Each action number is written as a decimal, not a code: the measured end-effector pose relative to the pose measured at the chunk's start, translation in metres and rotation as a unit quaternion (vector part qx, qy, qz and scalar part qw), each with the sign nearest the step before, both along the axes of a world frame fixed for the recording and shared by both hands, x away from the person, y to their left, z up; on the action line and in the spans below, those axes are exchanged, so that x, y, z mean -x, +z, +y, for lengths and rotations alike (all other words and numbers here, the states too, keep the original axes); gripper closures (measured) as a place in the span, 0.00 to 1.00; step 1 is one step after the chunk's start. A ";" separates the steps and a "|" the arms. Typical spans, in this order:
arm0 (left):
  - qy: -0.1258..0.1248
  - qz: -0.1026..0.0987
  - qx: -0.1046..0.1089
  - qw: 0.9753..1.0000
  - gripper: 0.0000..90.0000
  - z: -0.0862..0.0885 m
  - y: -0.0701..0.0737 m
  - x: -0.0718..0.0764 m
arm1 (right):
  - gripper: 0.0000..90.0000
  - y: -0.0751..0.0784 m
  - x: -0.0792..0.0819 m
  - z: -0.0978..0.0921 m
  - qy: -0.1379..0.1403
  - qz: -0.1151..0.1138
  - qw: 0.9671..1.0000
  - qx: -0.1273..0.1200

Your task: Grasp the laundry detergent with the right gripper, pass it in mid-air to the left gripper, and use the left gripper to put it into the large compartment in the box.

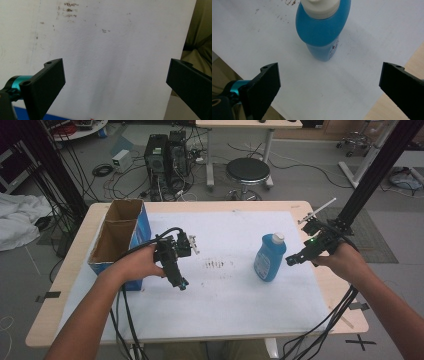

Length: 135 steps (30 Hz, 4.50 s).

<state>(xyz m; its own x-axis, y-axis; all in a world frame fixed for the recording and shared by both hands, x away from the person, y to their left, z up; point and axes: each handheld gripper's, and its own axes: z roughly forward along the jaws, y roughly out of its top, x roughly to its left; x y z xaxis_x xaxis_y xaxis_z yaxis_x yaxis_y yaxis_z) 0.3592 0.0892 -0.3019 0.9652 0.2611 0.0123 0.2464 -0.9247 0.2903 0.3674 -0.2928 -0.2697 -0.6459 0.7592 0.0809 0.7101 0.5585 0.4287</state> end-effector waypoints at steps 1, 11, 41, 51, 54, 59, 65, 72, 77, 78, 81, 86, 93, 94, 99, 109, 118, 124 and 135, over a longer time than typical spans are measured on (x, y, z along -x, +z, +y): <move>0.000 0.000 0.001 1.000 0.02 0.000 0.000 0.000 | 0.03 -0.001 0.002 0.000 -0.009 0.001 1.000 0.000; -0.001 0.002 0.001 1.000 0.02 0.003 -0.003 -0.001 | 0.03 -0.016 0.013 0.005 -0.042 -0.007 0.999 -0.001; 0.001 0.006 0.001 1.000 0.02 0.002 -0.008 -0.004 | 0.03 -0.065 0.049 0.002 -0.123 -0.184 0.968 -0.118; 0.003 0.006 0.001 1.000 0.02 0.002 -0.008 -0.004 | 0.03 -0.074 0.056 0.008 -0.130 -0.241 0.952 -0.138; 0.002 0.006 0.000 1.000 0.02 0.002 -0.008 -0.004 | 0.03 -0.078 0.057 0.011 -0.129 -0.255 0.948 -0.142; 0.003 0.007 0.000 1.000 0.02 0.003 -0.008 -0.004 | 0.03 -0.088 0.058 0.015 -0.132 -0.269 0.942 -0.153; 0.007 0.008 0.002 1.000 0.02 0.004 -0.009 -0.004 | 0.03 -0.103 0.056 0.019 -0.137 -0.266 0.940 -0.163; 0.009 0.010 0.002 1.000 0.02 0.005 -0.010 -0.005 | 0.03 -0.111 0.050 0.023 -0.139 -0.275 0.936 -0.173; 0.009 0.011 0.001 1.000 0.02 0.006 -0.010 -0.005 | 0.03 -0.116 0.043 0.026 -0.145 -0.274 0.932 -0.185; 0.008 0.012 0.000 1.000 0.02 0.006 -0.010 -0.006 | 0.03 -0.117 0.041 0.027 -0.147 -0.274 0.932 -0.185; 0.009 0.011 0.002 1.000 0.02 0.006 -0.010 -0.006 | 0.03 -0.119 0.036 0.030 -0.149 -0.272 0.932 -0.185; 0.010 0.012 0.000 1.000 0.02 0.007 -0.010 -0.006 | 0.03 -0.124 0.028 0.033 -0.155 -0.275 0.931 -0.182; 0.014 0.014 0.003 1.000 0.02 0.010 -0.012 -0.006 | 0.03 -0.129 0.022 0.036 -0.158 -0.285 0.927 -0.187; 0.013 0.014 0.001 1.000 0.02 0.010 -0.012 -0.006 | 0.03 -0.130 0.021 0.036 -0.158 -0.286 0.927 -0.184; 0.014 0.014 0.003 1.000 0.02 0.010 -0.012 -0.006 | 0.05 -0.133 0.018 0.036 -0.161 -0.288 0.925 -0.188; 0.013 0.014 0.004 1.000 0.02 0.010 -0.012 -0.006 | 0.18 -0.138 0.015 0.036 -0.157 -0.289 0.923 -0.200; 0.015 0.014 0.005 1.000 0.02 0.012 -0.013 -0.006 | 0.19 -0.140 0.013 0.037 -0.161 -0.294 0.922 -0.194; 0.012 0.014 0.003 1.000 0.02 0.012 -0.012 -0.006 | 0.30 -0.139 0.013 0.037 -0.155 -0.302 0.918 -0.204; 0.015 0.014 0.004 1.000 0.02 0.011 -0.013 -0.006 | 0.41 -0.139 0.013 0.038 -0.151 -0.310 0.918 -0.197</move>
<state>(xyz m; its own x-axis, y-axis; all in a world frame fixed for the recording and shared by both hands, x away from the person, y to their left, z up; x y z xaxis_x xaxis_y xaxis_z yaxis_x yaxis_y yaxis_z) 0.3647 0.1003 -0.3150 0.9569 0.2898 -0.0171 0.2821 -0.9144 0.2904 0.3543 -0.2549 -0.4091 -0.4249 0.9021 0.0755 0.3590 0.0913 0.9288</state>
